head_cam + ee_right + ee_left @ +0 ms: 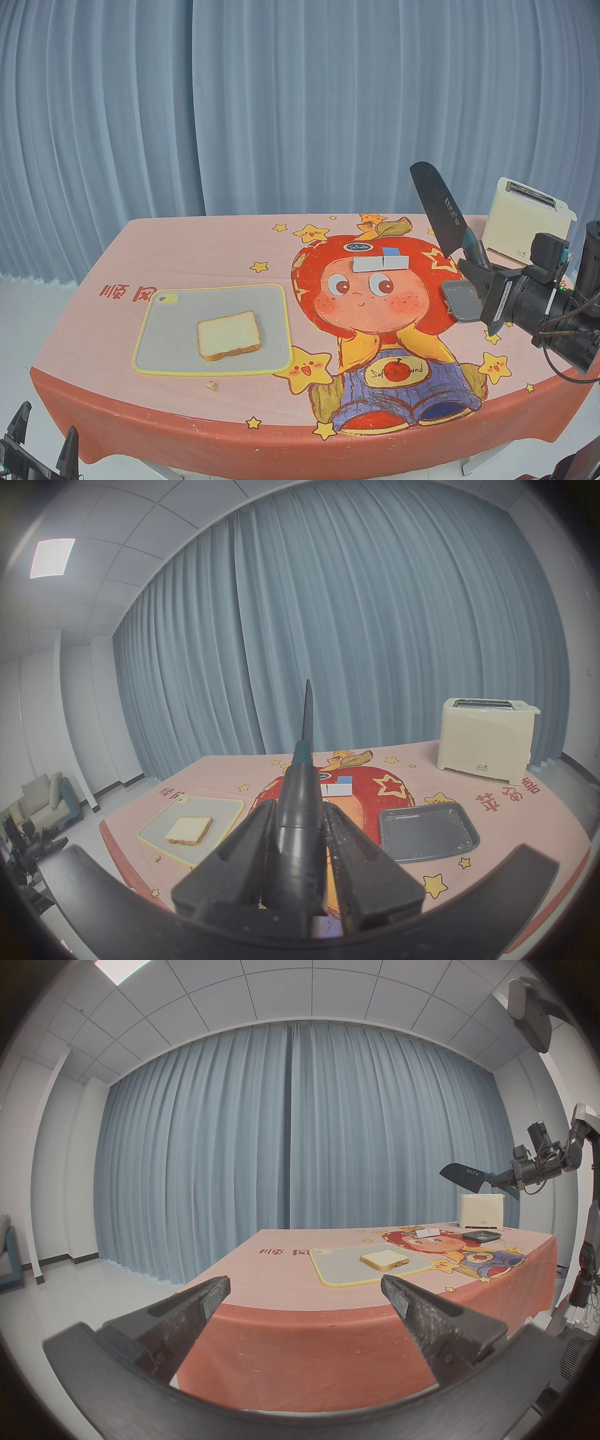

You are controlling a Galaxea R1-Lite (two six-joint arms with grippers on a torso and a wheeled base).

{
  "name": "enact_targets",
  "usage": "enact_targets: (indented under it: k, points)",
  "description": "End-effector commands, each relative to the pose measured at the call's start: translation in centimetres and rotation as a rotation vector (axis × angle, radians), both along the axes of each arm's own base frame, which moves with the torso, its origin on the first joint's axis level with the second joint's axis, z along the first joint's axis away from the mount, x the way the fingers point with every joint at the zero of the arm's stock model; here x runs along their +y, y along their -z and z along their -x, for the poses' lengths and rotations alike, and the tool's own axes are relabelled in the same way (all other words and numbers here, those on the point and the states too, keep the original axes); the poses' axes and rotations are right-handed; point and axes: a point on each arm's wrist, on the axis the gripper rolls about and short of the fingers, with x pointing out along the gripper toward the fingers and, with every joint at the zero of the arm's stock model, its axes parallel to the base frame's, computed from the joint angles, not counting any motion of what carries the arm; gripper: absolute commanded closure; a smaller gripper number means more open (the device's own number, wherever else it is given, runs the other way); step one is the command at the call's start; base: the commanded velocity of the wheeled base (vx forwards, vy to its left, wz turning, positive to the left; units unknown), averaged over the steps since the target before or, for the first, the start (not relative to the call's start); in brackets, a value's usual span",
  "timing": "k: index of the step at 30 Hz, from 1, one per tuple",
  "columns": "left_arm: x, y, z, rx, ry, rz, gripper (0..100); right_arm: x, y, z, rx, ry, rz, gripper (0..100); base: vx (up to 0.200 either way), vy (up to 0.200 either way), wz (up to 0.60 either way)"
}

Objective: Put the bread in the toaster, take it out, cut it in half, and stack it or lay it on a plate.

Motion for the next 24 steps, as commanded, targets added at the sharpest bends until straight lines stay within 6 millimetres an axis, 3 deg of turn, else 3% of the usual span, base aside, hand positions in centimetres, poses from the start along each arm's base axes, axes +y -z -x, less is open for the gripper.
enact_targets:
  k: [1, 17, 24]
  points:
    - [0.00, 0.53, -0.01, 0.002, -0.001, 0.000, 0, -0.18, -0.32, 0.32, -0.012, -0.003, -0.009, 100, 0.000, 0.000, 0.00]
    - [0.01, 0.53, -0.01, 0.002, -0.006, 0.007, 0, 0.14, 0.28, 1.04, 0.004, -0.037, 0.000, 100, 0.000, 0.000, 0.00]
    - [0.01, 0.52, -0.01, 0.001, -0.006, 0.007, 0, 0.12, 0.34, 1.08, 0.008, -0.055, -0.003, 100, -0.200, 0.000, 0.00]
